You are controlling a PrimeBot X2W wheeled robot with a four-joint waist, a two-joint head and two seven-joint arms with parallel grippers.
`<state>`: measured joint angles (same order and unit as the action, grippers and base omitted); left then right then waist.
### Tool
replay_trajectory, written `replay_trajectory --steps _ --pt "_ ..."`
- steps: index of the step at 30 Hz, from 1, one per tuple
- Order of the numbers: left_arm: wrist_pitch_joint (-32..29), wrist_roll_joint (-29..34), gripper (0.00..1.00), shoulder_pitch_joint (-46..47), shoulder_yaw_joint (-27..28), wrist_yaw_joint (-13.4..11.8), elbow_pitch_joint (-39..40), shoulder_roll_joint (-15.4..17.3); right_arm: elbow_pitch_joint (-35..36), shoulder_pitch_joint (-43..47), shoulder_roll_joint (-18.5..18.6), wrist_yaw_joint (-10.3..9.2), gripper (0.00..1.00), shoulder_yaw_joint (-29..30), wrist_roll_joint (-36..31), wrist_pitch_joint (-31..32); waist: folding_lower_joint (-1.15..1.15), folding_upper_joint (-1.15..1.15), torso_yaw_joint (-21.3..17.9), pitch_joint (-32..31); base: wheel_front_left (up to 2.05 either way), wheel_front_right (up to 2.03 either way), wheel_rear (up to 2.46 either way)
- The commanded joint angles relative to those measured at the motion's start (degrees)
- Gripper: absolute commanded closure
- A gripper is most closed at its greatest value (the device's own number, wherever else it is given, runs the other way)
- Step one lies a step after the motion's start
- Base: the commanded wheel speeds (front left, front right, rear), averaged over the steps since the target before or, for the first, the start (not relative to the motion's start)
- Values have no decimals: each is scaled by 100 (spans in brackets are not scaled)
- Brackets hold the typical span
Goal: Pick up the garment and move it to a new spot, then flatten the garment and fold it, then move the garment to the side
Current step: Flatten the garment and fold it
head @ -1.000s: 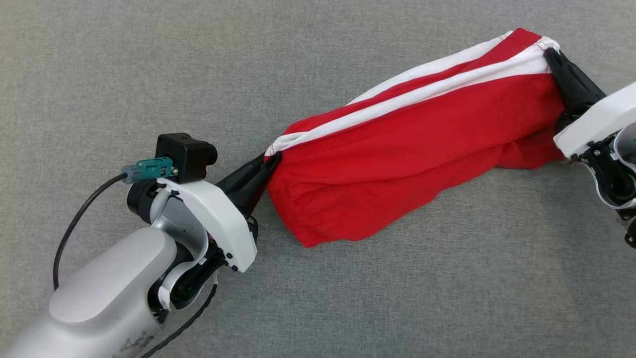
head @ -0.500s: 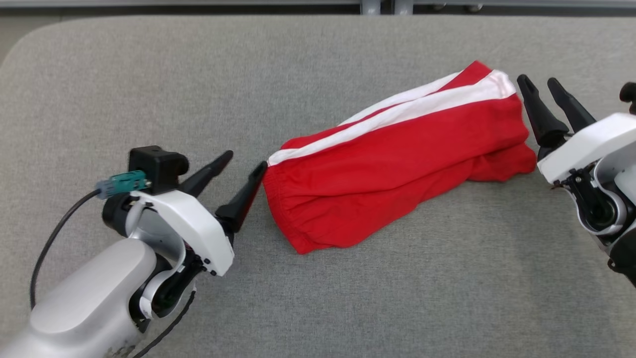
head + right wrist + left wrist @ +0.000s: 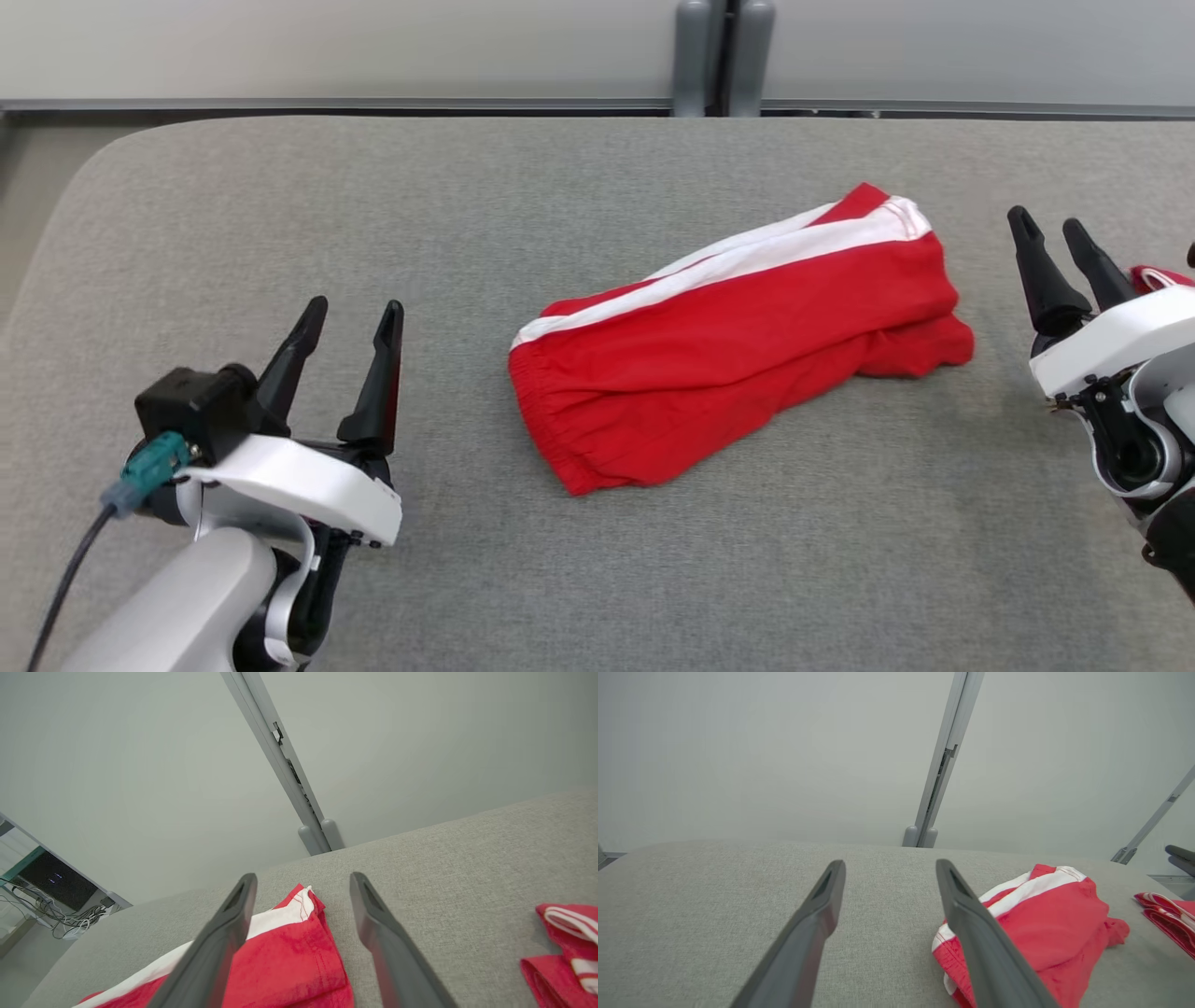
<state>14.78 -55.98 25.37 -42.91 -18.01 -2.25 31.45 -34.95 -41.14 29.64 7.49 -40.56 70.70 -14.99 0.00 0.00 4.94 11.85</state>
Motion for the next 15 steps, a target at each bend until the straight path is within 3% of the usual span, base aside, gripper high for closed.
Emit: replay_trajectory --steps 1,3,7,15 --pt "38 191 0 -152 166 -77 53 -68 -96 61 -48 2 0 31 75 -21 0 0 113 14 0 0 0" --pt "44 403 0 -388 531 -94 191 -337 -211 -13 -103 2 0 27 233 93 0 0 208 72 0 0 0" --pt "42 789 0 -877 1048 130 312 -807 -671 -347 -62 3 0 -79 318 442 0 0 452 218 0 0 0" --pt "43 1353 0 -1161 1361 563 35 -1329 -1863 -980 -118 2 0 -258 481 1412 0 0 950 376 0 0 0"
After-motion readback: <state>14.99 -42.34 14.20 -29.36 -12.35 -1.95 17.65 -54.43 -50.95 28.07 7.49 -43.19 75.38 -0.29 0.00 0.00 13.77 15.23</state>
